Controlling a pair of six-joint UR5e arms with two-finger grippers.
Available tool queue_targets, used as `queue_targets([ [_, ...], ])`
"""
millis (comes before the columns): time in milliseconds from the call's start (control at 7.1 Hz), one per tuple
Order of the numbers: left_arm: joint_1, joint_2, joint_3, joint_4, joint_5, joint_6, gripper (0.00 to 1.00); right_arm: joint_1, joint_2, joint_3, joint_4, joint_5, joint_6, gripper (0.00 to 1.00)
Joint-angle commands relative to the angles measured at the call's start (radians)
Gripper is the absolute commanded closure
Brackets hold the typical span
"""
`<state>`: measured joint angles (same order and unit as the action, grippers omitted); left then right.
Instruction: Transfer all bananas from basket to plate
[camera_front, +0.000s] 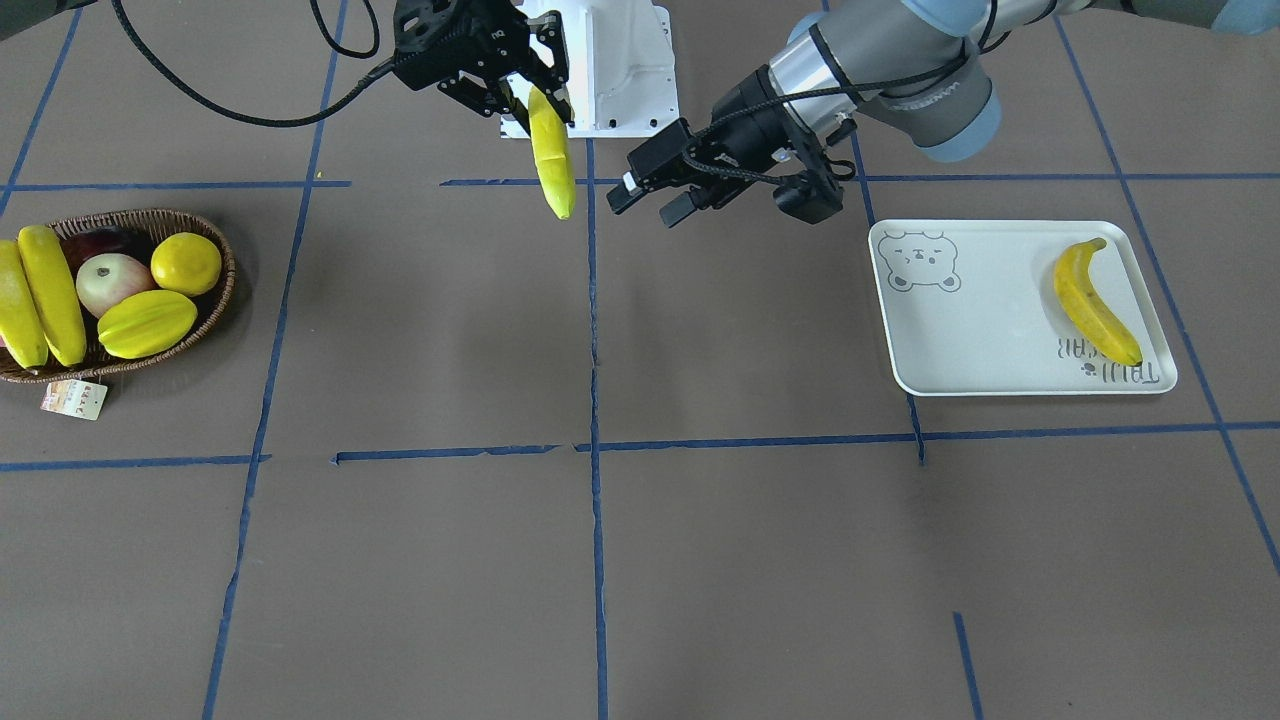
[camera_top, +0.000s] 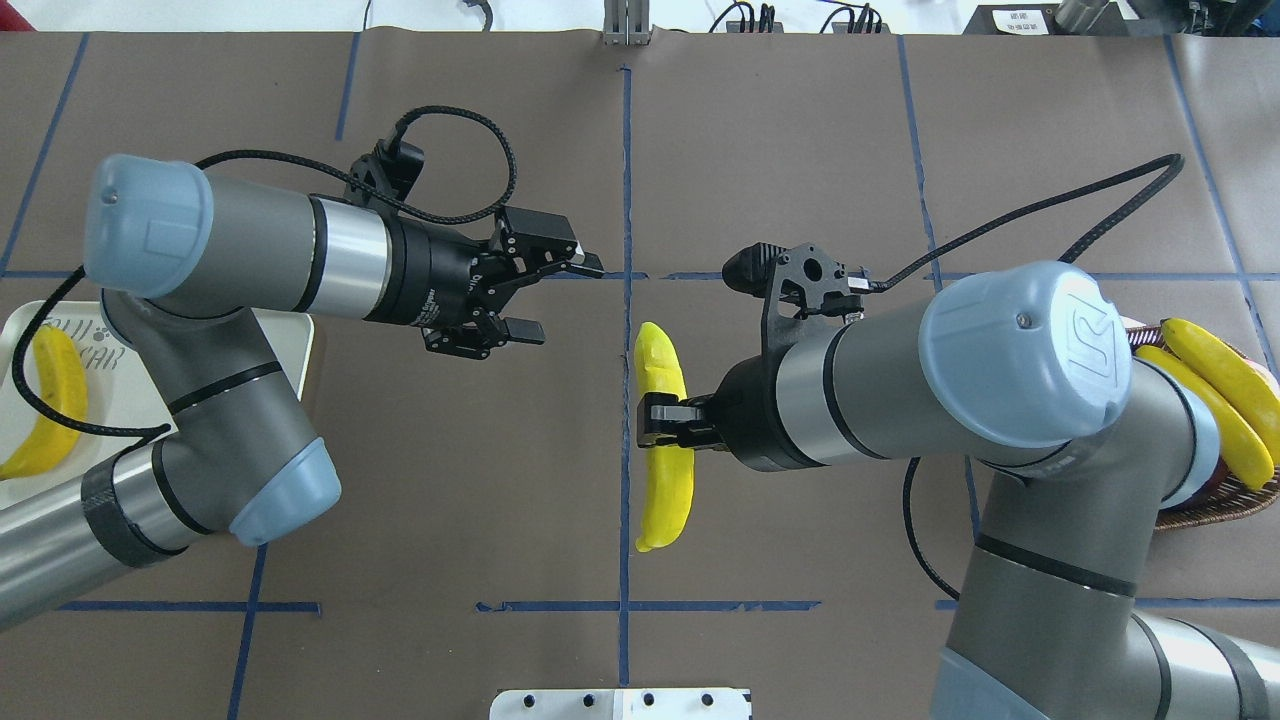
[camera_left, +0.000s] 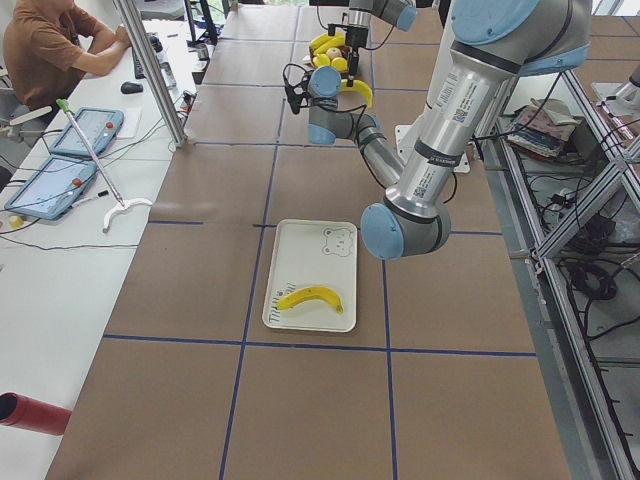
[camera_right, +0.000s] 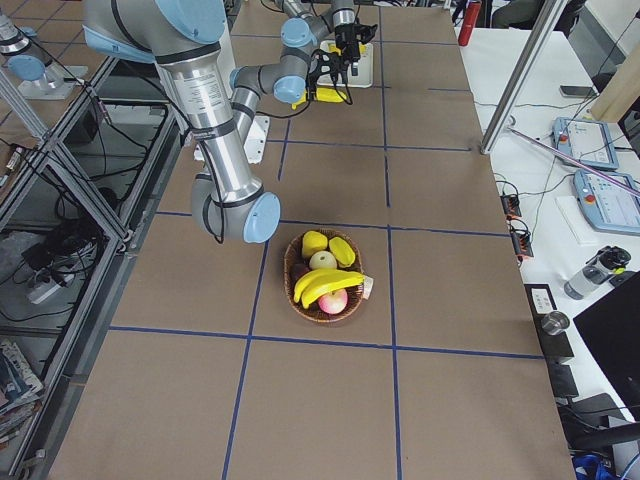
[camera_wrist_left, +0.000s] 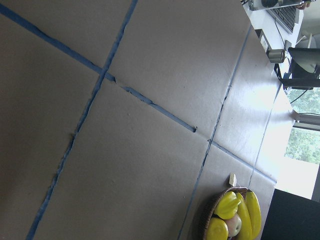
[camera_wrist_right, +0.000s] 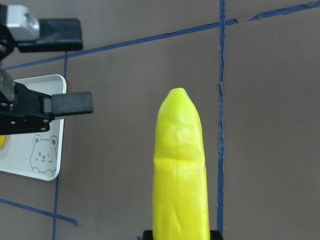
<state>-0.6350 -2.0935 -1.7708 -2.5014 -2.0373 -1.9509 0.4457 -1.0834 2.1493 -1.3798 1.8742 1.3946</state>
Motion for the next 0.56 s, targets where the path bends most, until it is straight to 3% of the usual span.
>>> queue_targets([
  [0, 0.055, -0.037, 0.004, 0.002, 0.018, -0.002, 0.01, -0.001, 0.01, -0.008, 0.028, -0.001, 0.0, 0.98],
  [282, 0.133, -0.042, 0.004, -0.004, 0.11, 0.0, 0.01, -0.001, 0.017, -0.006, 0.028, -0.001, 0.001, 0.98],
  [422, 0.135, -0.042, -0.001, -0.004, 0.111, -0.002, 0.13, 0.001, 0.019, -0.006, 0.028, 0.0, 0.001, 0.98],
])
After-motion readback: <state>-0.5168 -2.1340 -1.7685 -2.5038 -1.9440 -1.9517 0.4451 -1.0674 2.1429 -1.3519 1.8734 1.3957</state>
